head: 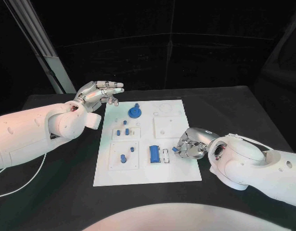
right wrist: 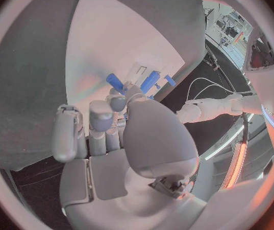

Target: Assemble the parts on the task board

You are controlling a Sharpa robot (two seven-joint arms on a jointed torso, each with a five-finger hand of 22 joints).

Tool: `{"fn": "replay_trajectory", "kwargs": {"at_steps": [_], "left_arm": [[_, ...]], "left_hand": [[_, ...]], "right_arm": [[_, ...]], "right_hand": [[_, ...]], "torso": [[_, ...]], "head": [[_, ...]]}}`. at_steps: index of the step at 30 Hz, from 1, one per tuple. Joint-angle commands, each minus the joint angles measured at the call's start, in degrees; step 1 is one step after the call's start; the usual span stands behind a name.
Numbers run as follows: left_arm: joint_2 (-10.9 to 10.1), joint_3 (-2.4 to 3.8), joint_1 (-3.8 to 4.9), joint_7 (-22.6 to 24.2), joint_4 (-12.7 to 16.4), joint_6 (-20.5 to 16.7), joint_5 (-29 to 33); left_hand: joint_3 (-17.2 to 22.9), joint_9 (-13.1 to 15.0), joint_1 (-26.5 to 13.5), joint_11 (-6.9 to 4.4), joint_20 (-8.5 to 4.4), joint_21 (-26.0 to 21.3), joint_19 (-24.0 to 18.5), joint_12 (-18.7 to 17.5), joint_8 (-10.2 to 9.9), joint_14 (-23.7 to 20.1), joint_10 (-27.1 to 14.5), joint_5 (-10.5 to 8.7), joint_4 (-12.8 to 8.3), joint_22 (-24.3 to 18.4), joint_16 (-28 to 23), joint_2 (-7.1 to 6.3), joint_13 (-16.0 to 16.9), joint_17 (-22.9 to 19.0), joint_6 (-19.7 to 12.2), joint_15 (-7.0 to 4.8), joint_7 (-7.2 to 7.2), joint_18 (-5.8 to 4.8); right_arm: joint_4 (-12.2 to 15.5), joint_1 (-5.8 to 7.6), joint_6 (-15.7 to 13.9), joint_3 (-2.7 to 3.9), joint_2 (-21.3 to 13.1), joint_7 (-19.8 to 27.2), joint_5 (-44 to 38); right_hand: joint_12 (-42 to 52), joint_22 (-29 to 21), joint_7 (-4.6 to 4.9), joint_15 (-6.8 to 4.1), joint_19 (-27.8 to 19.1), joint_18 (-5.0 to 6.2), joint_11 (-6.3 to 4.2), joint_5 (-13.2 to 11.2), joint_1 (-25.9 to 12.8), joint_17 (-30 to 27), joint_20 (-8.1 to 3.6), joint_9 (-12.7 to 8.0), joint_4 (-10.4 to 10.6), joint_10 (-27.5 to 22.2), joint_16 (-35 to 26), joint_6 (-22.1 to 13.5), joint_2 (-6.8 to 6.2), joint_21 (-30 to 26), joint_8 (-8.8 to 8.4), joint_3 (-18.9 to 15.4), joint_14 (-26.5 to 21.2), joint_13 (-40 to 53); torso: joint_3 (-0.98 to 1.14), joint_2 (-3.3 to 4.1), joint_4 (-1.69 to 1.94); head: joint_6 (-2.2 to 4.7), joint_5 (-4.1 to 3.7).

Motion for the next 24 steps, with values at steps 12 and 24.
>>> {"fn": "replay_trajectory", "kwargs": {"at_steps": [12,24], "left_arm": [[0.0,0.04,0.08,0.1,0.3,0.6,0.1],[-0.1,0.04,0.09,0.2,0.4,0.5,0.1]], "left_hand": [[-0.2,-0.1,-0.1,-0.02,0.12,-0.3,-0.3,0.1,0.2,-0.3,-0.4,0.06,-0.1,-0.1,0.1,0.44,-0.1,0.0,-0.3,-0.08,0.04,0.83],[-0.2,-0.1,-0.1,-0.02,0.12,-0.3,-0.3,0.1,0.2,-0.3,-0.4,0.06,-0.1,-0.1,0.1,0.44,-0.1,0.0,-0.3,-0.08,0.04,0.83]], "right_arm": [[-1.3,0.07,-2.0,-0.01,2.9,-0.5,10.2],[-2.6,0.07,-1.2,-0.01,4.8,-0.9,11.3]], "right_hand": [[2.2,1.5,-0.62,-0.38,1.0,-0.47,-0.47,6.7,-5.2,1.1,-0.24,0.4,3.2,1.8,1.2,2.4,-1.73,1.0,-0.23,1.9,0.6,1.6],[1.9,1.6,-0.78,-0.48,1.0,-0.47,-0.59,7.3,-5.6,1.2,-0.34,0.6,3.3,1.9,1.2,3.0,-1.91,1.0,-0.1,2.1,0.6,1.5]], "torso": [[0.01,0.02,-0.09],[0.04,0.07,-0.06]], "head": [[-0.28,0.27],[-0.26,0.4]]}}
